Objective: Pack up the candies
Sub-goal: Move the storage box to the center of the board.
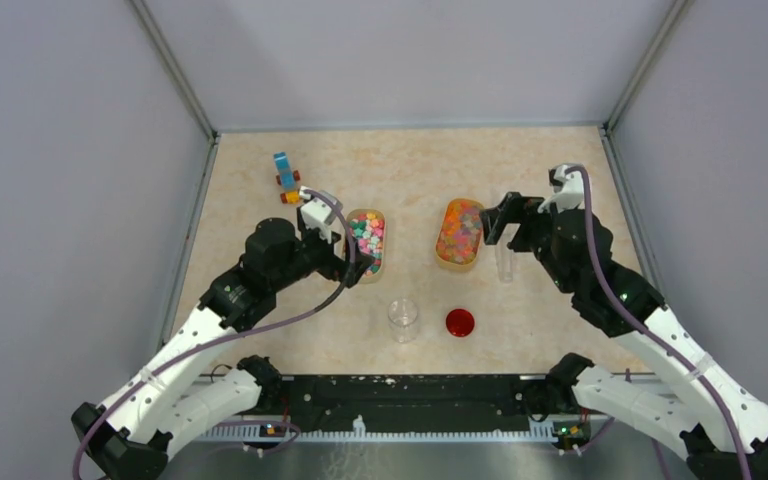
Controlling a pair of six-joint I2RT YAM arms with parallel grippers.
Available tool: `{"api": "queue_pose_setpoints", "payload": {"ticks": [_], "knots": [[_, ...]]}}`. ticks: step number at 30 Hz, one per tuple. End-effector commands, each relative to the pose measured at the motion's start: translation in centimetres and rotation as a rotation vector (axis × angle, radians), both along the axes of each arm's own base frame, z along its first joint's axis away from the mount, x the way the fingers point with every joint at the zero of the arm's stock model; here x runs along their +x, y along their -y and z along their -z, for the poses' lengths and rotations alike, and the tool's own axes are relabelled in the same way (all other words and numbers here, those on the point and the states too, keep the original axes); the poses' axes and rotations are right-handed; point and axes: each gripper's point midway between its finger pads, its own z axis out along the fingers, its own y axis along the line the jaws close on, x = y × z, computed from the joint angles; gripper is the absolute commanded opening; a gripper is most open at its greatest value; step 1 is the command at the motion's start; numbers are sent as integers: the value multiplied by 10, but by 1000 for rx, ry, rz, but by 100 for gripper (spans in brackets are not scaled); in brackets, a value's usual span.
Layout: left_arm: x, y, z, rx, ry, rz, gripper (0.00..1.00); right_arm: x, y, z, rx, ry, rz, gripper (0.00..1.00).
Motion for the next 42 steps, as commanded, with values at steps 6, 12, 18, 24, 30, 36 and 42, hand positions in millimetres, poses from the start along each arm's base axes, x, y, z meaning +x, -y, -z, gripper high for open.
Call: {"api": "queue_pose_setpoints", "payload": {"ticks": [6, 12, 18, 24, 30, 36, 42], "knots": [[-3, -7, -7, 2, 48, -10, 99, 0, 3, -8, 5, -37, 35, 92], [2, -18, -6, 27, 64, -67, 99, 0, -9, 1, -73, -33, -55, 92], [8, -29, -3, 55, 58, -138, 99, 2, -23, 6, -105, -38, -128, 91], [17, -46, 2, 95, 52, -246, 99, 17, -44, 24, -156, -132, -165, 81], [18, -49, 2, 101, 54, -261, 99, 40, -65, 52, -214, -249, -159, 72], [18, -50, 1, 97, 55, -264, 99, 59, -83, 77, -216, -324, -137, 62], [17, -50, -1, 93, 58, -267, 99, 81, -101, 106, -236, -406, -103, 48]]}}
